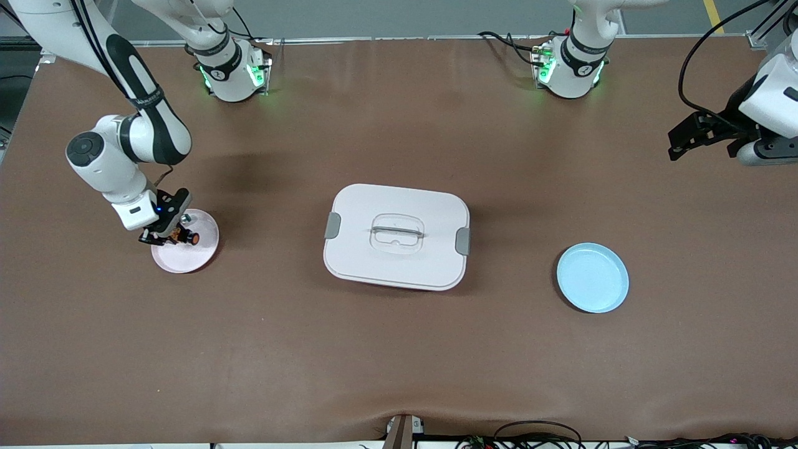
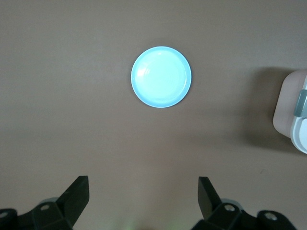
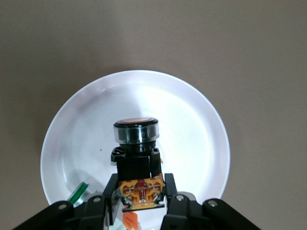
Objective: Transfer orange switch to right arm and place
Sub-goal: 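Lower the switch onto the pink plate with the right gripper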
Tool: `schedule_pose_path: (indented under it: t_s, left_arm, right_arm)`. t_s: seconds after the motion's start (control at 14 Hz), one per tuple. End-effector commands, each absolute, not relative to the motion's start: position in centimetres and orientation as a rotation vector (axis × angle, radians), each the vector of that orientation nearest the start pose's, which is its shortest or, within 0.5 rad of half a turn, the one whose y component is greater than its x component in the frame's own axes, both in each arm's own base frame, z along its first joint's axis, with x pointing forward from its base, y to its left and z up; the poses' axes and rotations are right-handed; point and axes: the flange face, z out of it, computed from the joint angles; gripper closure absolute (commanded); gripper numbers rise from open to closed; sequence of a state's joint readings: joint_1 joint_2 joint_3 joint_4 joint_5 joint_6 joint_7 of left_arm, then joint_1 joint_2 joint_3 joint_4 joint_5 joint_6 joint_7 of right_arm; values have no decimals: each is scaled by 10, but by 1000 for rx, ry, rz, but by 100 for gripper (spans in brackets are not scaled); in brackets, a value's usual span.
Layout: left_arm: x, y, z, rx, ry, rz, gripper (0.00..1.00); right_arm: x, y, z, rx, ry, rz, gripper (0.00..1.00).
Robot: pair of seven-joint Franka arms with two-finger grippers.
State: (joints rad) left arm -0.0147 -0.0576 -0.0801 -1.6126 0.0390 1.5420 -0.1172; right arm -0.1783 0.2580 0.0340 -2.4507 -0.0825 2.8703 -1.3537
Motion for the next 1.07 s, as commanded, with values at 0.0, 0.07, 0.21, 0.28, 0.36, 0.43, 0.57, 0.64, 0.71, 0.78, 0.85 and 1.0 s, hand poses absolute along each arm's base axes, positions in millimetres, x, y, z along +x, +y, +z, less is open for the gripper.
schedule_pose_path:
  t_s: [0.0, 0.07, 0.21, 0.28, 0.36, 0.43, 0.57, 0.64, 0.71, 0.78, 0.85, 1.0]
  left_arm:
    - [521, -46, 640, -3111, -14, 25, 0]
    - [521, -46, 641, -3111, -14, 22, 0]
    - [522, -45, 639, -3111, -28, 27, 0]
    - [523, -43, 638, -3112, -30, 30, 0]
    - [524, -43, 637, -3112, -30, 34, 0]
    - [524, -44, 636, -3110, -33, 36, 0]
    - [524, -46, 636, -3110, -28, 36, 0]
    - [524, -47, 636, -3110, -35, 36, 0]
    - [524, -48, 636, -3110, -30, 36, 0]
    - [524, -48, 636, -3110, -30, 36, 0]
    - [524, -49, 635, -3110, -30, 38, 0]
    - [525, -49, 634, -3110, -30, 38, 0]
  right_arm:
    - [494, -69, 206, -2585, -1997, -170, 100]
    - [494, -69, 206, -2580, -2003, -168, 100]
    - [494, -69, 204, -2576, -2006, -166, 100]
    - [495, -68, 202, -2572, -2006, -161, 100]
    - [496, -66, 202, -2563, -2018, -163, 100]
    - [498, -66, 198, -2545, -2038, -157, 100]
    - [503, -68, 196, -2516, -2076, -156, 100]
    - [504, -68, 196, -2513, -2082, -158, 100]
    - [505, -67, 194, -2507, -2084, -155, 100]
    - [504, -67, 194, -2507, -2084, -154, 100]
    - [505, -66, 193, -2503, -2087, -154, 100]
    - [507, -66, 191, -2501, -2088, -153, 100]
